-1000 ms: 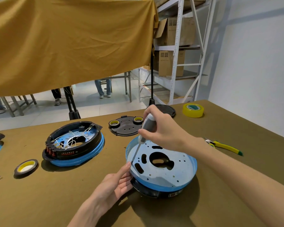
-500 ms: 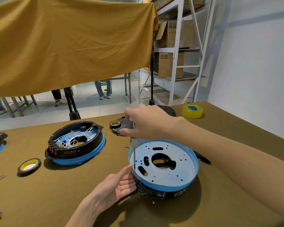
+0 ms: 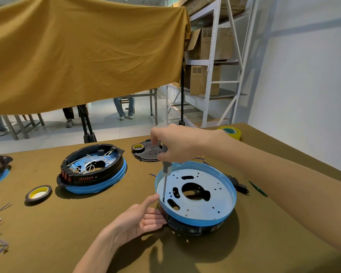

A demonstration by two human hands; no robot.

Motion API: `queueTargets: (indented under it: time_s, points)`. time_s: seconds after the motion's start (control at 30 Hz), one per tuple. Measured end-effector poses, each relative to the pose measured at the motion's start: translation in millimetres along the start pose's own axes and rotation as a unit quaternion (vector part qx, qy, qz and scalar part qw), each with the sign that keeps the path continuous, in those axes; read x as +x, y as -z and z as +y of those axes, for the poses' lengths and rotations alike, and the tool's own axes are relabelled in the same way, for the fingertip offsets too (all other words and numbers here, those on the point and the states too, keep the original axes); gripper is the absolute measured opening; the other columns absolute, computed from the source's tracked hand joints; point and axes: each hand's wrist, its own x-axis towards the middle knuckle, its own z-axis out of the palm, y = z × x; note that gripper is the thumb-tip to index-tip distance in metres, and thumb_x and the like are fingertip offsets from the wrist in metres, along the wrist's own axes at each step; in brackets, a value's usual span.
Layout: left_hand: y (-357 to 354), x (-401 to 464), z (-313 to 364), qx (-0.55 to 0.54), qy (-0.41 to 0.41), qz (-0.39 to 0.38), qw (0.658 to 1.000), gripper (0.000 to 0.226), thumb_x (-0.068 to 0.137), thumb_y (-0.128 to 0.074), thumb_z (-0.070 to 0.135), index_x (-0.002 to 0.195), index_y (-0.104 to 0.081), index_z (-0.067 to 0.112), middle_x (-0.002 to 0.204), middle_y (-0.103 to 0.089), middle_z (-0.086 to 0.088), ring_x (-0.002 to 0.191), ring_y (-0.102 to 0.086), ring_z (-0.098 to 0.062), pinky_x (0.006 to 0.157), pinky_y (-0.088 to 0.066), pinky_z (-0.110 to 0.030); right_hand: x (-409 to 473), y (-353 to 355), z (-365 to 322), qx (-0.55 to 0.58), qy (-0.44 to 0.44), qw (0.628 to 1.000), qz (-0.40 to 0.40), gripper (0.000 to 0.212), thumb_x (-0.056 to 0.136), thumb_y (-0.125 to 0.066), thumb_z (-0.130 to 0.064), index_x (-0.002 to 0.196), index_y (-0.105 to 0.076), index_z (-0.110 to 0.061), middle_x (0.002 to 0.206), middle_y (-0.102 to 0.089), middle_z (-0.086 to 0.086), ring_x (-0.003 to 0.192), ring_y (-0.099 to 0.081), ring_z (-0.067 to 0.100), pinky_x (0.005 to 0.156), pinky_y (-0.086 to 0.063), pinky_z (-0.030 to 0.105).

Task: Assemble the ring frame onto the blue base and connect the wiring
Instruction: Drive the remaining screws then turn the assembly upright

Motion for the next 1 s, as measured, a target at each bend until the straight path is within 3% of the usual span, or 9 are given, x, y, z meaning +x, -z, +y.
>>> queueTargets:
  time_s: [0.1,0.23,0.33,0.4,0.53,0.63,0.8,0.93,1.0]
  points:
    - [-1,1,0,0.012,-0.002,0.011,1.000,0.088,0.058,-0.081,0.060,0.115,-0.064,-0.005,0.103,-0.077,-0.022,0.098,-0.077,-0.032,0.075,-0.064,-0.034,1,-7,0,-0.057,-0.017,0.998,0.026,0.037,0.100,-0.052,-0.052,0.114,-0.051,-0.018,0.091,-0.064,0.004,0.075,-0.067,0.024,0.059,-0.051,0.038]
    - [0,3,-1,0.013,-0.005,0.005,1.000,0.090,0.056,-0.082,0.061,0.114,-0.064,-0.005,0.104,-0.077,-0.023,0.098,-0.077,-0.032,0.073,-0.064,-0.033,-4,3,2,0.075,-0.018,0.995,-0.064,0.044,0.092,-0.069,-0.026,0.126,-0.042,-0.019,0.095,-0.063,0.002,0.080,-0.069,0.021,0.057,-0.058,0.033]
    - [1,5,-2,0.011,-0.006,0.006,1.000,0.089,0.056,-0.082,0.060,0.113,-0.065,-0.005,0.103,-0.077,-0.023,0.097,-0.077,-0.032,0.072,-0.064,-0.033,-2,-3,-4,-0.007,-0.015,1.000,0.016,0.033,0.102,-0.056,-0.043,0.115,-0.045,-0.016,0.082,-0.065,0.002,0.063,-0.068,0.021,0.049,-0.047,0.033]
    - [0,5,-2,0.009,-0.004,0.005,1.000,0.088,0.056,-0.082,0.060,0.112,-0.065,-0.005,0.102,-0.077,-0.023,0.096,-0.077,-0.032,0.071,-0.064,-0.033,-1,-4,-6,-0.037,-0.015,0.999,0.029,0.039,0.102,-0.051,-0.051,0.117,-0.042,-0.016,0.083,-0.060,0.002,0.068,-0.063,0.021,0.052,-0.041,0.034]
    - [2,6,-2,0.008,-0.005,0.003,1.000,0.089,0.055,-0.082,0.061,0.112,-0.064,-0.005,0.102,-0.077,-0.023,0.097,-0.077,-0.032,0.070,-0.064,-0.033,1,3,-5,0.045,-0.016,0.998,-0.033,0.035,0.097,-0.061,-0.029,0.122,-0.041,-0.018,0.085,-0.062,0.002,0.068,-0.065,0.020,0.047,-0.047,0.027]
    - [1,6,-2,0.011,-0.003,0.004,1.000,0.091,0.053,-0.083,0.062,0.113,-0.063,-0.004,0.101,-0.077,-0.022,0.096,-0.077,-0.031,0.070,-0.064,-0.033,3,-3,-6,-0.049,-0.016,0.998,0.021,0.033,0.101,-0.054,-0.046,0.112,-0.045,-0.016,0.085,-0.063,0.005,0.065,-0.069,0.022,0.056,-0.054,0.037]
    - [2,5,-2,0.014,-0.002,0.002,1.000,0.094,0.053,-0.083,0.064,0.114,-0.062,-0.004,0.103,-0.077,-0.022,0.098,-0.077,-0.031,0.072,-0.064,-0.033,-2,9,-2,0.092,-0.026,0.993,-0.064,0.044,0.092,-0.068,-0.024,0.125,-0.039,-0.019,0.088,-0.066,0.006,0.061,-0.068,0.018,0.045,-0.050,0.021]
    - [1,3,-1,0.012,0.001,0.007,1.000,0.093,0.052,-0.084,0.063,0.113,-0.063,-0.004,0.103,-0.077,-0.022,0.097,-0.077,-0.032,0.073,-0.064,-0.034,1,-4,-4,-0.032,-0.021,0.999,0.015,0.036,0.101,-0.054,-0.051,0.113,-0.043,-0.018,0.082,-0.069,0.003,0.061,-0.071,0.020,0.050,-0.052,0.034]
    - [0,2,-1,0.010,-0.001,0.006,1.000,0.092,0.054,-0.083,0.063,0.114,-0.063,-0.004,0.103,-0.077,-0.023,0.098,-0.077,-0.032,0.072,-0.064,-0.034,-1,-3,-2,0.024,-0.017,0.999,-0.021,0.037,0.098,-0.061,-0.041,0.120,-0.041,-0.020,0.089,-0.069,0.004,0.072,-0.070,0.022,0.053,-0.055,0.033]
